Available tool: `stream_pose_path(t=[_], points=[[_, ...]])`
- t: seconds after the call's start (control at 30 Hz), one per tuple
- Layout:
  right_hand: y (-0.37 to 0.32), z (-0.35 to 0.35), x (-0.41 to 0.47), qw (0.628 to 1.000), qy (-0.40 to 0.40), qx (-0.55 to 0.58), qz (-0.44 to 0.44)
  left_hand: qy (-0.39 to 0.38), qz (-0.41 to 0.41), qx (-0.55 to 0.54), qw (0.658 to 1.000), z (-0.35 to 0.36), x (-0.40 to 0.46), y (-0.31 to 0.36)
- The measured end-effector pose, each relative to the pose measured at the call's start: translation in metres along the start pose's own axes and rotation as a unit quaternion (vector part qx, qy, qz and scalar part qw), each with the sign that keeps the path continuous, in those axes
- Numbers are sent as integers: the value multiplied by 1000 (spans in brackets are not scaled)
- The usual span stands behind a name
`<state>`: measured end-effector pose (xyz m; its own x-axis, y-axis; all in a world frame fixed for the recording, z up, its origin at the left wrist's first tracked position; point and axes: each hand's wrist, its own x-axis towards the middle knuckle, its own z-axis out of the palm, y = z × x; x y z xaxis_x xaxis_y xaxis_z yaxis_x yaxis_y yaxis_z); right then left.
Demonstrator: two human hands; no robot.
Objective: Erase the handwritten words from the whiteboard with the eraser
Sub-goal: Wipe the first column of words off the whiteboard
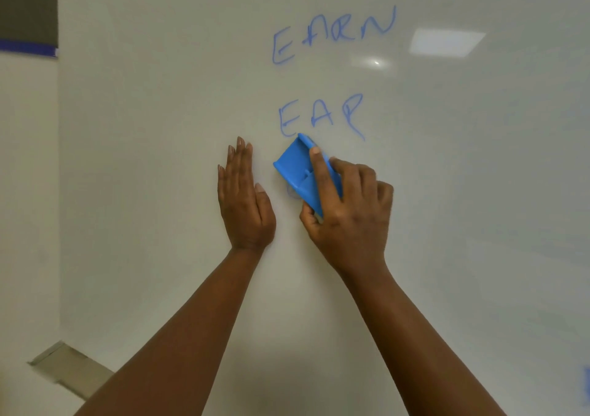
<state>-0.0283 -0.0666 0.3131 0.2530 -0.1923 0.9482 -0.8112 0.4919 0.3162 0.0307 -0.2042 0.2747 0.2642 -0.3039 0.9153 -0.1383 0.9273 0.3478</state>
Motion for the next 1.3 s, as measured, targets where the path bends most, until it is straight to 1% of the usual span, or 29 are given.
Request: stream_pose_path(t=[0.13,0.23,0.43,0.63,0.77,0.93,1.07,1.23,1.3], points=[[-4,0,-9,999,-9,6,-40,-4,-10,-15,1000,0,-2,-2],[5,-3,-15,998,-10,15,-53,-6,-8,-16,1000,-1,-2,-3],[12,-4,-4,1000,1,0,-1,-7,-5,-12,1000,-1,-3,-3],[-3,-1,-6,998,-20,2,-62,-10,-7,-31,999,-2,-3,-2],[-3,-3,-17,996,-32,9,-79,-10,-5,-55,998,-4,-2,-3],[8,-11,-24,994,-43,11,-100,-15,-8,-54,998,-6,-1,-3],[23,-20,-21,996,-33,-3,-79,-20,-8,-46,999,-8,-1,-1],[48,-30,-10,1000,-8,-21,-3,-12,21,-31,999,-18,12,-1],[52,-33,-6,1000,10,-27,12,-2,15,-18,1000,-18,24,-1]])
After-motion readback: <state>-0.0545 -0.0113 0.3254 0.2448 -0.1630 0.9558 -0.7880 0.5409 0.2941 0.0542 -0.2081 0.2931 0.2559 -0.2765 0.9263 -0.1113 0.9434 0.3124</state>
